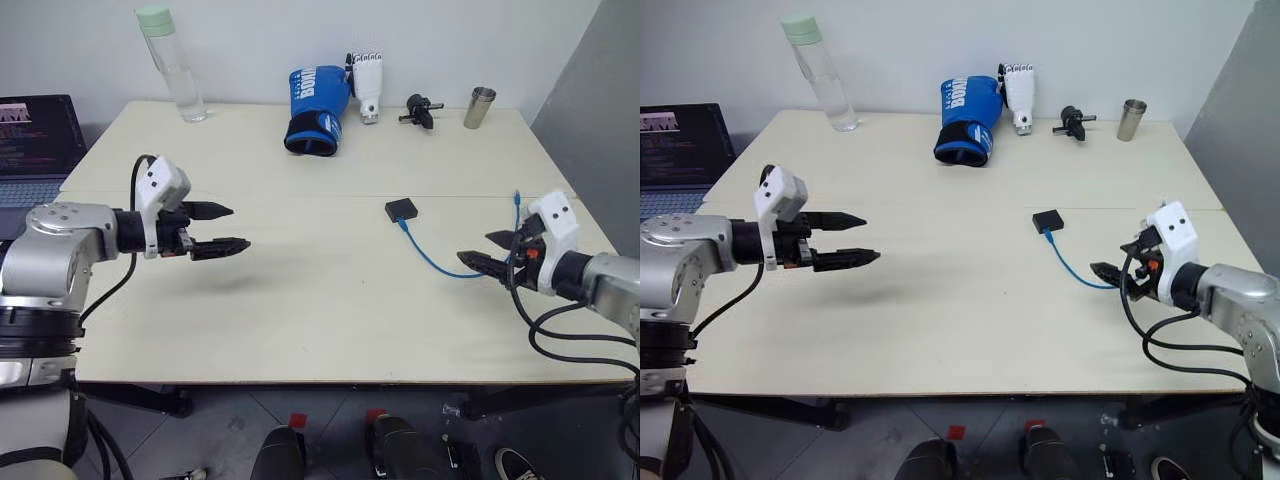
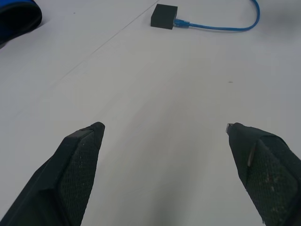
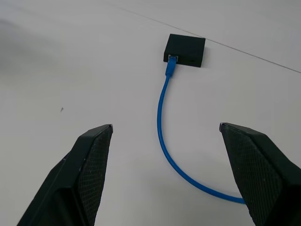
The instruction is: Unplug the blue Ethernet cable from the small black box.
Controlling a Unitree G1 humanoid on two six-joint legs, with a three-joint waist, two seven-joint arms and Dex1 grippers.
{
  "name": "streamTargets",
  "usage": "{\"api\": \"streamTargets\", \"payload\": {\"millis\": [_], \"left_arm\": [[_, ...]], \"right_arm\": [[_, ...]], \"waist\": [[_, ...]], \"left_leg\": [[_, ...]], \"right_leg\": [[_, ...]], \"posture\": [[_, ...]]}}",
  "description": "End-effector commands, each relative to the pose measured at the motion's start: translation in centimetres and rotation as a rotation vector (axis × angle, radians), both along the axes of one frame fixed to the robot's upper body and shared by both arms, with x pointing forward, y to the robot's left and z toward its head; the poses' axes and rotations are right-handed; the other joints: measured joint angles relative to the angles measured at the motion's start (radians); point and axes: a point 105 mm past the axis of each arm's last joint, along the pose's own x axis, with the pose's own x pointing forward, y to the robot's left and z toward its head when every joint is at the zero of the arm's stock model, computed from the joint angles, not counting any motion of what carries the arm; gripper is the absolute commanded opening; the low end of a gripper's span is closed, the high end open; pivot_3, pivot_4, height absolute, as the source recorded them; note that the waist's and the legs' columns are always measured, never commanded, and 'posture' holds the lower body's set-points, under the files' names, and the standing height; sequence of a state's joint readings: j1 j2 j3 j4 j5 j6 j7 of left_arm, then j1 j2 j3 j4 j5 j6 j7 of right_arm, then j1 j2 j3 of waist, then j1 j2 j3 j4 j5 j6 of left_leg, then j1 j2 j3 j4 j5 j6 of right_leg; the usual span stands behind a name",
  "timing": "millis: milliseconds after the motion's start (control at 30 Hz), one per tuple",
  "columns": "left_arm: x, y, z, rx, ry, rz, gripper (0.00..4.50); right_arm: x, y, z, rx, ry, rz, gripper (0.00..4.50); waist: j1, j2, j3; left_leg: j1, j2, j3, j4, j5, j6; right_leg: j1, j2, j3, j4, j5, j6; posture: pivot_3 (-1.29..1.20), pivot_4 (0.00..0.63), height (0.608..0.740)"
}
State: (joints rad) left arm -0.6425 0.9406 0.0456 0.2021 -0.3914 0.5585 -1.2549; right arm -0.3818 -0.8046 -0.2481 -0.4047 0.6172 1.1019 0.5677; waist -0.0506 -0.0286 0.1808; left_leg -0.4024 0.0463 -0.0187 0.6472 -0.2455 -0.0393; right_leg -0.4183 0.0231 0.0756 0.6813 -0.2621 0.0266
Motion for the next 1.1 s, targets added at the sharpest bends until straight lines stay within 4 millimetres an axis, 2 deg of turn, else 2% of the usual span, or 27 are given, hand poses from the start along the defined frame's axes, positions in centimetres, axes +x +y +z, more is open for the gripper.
{"api": "streamTargets", "payload": {"millis": [33,167,433,1100], "left_arm": [[0.2,-0.3,0.9,-0.012,-0.039,-0.009,4.43],[0.5,-0.8,0.7,-0.036,-0.069,-0.004,4.43],[0.8,-0.6,0.8,-0.043,-0.091,0.009,4.43],[0.9,-1.2,1.4,-0.051,-0.097,-0.012,4.43]], "right_arm": [[-0.1,0.2,0.6,0.008,-0.026,0.004,3.85],[-0.4,0.2,0.3,0.004,-0.025,-0.007,3.85],[0.1,-0.4,0.3,-0.009,-0.037,-0.055,3.85],[1.5,0.0,0.1,-0.007,-0.047,-0.096,3.85]], "waist": [[0.0,0.0,0.0],[0.002,0.0,0.0],[0.002,0.0,0.0],[0.003,0.0,0.0]], "left_leg": [[0.0,0.0,0.0,0.0,0.0,0.0],[-0.001,0.0,0.0,0.0,0.0,0.0],[-0.003,0.0,-0.001,0.0,0.0,0.0],[-0.003,0.0,-0.001,0.0,0.0,0.0]], "right_leg": [[0.0,0.0,0.0,0.0,0.0,0.0],[-0.001,0.0,0.0,0.0,0.0,0.0],[-0.002,0.0,-0.001,0.0,0.0,0.0],[-0.002,0.0,-0.001,0.0,0.0,0.0]], "posture": [[0.0,0.15,0.74],[0.0,0.15,0.74],[0.0,0.15,0.74],[0.0,0.15,0.74]]}}
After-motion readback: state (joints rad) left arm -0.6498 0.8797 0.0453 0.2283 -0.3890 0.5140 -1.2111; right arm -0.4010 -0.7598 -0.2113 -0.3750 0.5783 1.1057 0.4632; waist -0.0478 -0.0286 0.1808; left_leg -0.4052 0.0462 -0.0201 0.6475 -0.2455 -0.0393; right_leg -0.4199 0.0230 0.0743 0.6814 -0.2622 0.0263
